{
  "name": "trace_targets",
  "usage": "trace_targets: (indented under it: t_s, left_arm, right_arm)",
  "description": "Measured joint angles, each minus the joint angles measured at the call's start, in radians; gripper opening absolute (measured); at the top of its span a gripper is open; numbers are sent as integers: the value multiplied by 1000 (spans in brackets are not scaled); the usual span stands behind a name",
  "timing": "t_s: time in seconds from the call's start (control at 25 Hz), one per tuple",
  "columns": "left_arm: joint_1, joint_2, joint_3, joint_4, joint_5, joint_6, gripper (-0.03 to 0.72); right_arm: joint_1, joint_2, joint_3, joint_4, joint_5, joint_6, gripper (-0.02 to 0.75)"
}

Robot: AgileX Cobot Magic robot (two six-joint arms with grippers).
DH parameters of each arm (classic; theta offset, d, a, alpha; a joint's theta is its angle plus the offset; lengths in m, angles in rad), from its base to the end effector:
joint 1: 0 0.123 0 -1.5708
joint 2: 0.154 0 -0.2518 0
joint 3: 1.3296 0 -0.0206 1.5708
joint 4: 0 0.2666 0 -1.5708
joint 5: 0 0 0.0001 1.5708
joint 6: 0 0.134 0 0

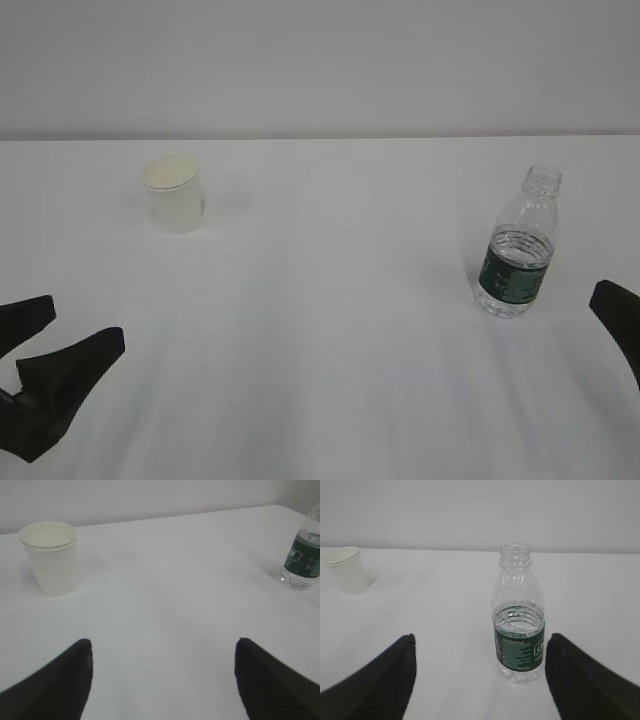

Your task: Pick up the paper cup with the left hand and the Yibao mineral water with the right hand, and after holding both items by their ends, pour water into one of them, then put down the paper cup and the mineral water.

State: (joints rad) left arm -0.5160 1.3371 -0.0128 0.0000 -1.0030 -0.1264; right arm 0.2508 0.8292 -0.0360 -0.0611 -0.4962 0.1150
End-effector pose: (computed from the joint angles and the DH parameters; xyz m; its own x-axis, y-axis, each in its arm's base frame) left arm 0.1888 -0.1071 0.0977 -0.2624 0.0039 -0.9650 0.4640 0.8773 -0.1226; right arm 0.2002 0.0553 0.1472 -0.2190 0.0071 -0.9757 -0.2627 0.9626 0.0659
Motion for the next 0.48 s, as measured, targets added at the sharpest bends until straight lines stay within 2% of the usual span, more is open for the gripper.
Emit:
trace_targets:
  t_s: [0.32,0.48]
  left_arm:
    - [0,0,0,-14,-66,0,561]
    - [0,0,0,-15,-93,2,544]
  right_arm:
    - [0,0,0,-3,0,3,617]
    - [0,0,0,-5,0,3,601]
